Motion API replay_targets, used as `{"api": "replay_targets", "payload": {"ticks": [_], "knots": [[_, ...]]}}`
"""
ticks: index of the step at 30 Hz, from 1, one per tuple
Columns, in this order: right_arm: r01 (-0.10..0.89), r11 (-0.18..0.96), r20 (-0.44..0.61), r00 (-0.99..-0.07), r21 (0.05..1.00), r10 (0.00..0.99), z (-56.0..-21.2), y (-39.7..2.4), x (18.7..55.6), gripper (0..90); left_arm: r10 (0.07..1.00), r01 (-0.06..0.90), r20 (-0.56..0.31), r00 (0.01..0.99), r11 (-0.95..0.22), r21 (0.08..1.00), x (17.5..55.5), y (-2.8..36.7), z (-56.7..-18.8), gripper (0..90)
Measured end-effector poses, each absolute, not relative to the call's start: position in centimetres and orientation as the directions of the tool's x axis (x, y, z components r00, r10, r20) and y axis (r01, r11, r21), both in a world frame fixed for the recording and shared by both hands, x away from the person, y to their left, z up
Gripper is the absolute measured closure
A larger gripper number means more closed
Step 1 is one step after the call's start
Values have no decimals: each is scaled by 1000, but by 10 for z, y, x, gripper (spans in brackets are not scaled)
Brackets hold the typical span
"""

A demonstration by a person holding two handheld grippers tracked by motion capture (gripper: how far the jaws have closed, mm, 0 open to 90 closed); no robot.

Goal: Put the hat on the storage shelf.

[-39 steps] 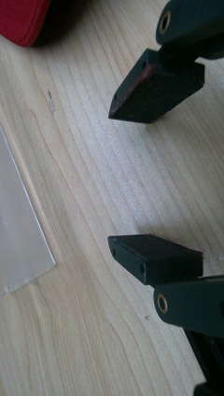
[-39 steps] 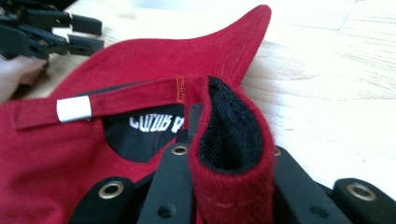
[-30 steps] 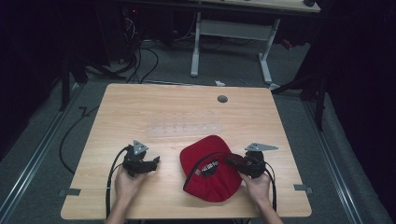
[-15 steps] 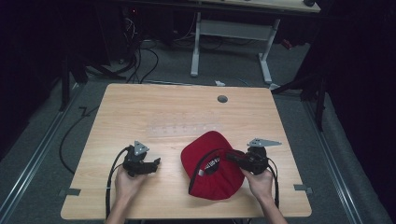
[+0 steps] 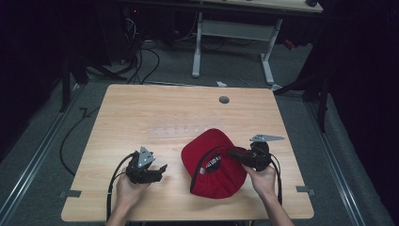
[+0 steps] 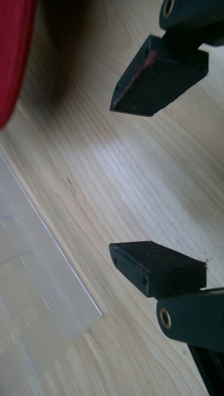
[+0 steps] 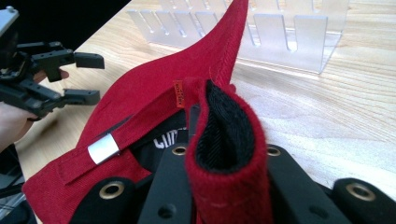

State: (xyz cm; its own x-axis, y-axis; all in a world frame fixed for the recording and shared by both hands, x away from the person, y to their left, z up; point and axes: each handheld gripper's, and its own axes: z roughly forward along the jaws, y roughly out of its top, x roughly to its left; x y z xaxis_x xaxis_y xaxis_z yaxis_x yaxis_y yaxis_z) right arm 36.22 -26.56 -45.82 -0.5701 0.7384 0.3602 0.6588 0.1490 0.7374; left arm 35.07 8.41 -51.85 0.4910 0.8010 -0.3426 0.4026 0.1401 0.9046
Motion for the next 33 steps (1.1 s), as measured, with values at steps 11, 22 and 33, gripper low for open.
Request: {"api": "replay_targets", "payload": {"ticks": [11,22,33], "knots": [[680,141,393,-566,719,725,-453,-261,372,835,744,378,-319,587,96,921,340,60,-503,231],[710,139,437,-563,690,702,-446,-259,381,834,731,355,-245,636,4,935,336,32,-501,210],[723,190,426,-575,664,698,-439,-246,391,833,723,308,-204,660,-12,951,331,26,-493,205]]}}
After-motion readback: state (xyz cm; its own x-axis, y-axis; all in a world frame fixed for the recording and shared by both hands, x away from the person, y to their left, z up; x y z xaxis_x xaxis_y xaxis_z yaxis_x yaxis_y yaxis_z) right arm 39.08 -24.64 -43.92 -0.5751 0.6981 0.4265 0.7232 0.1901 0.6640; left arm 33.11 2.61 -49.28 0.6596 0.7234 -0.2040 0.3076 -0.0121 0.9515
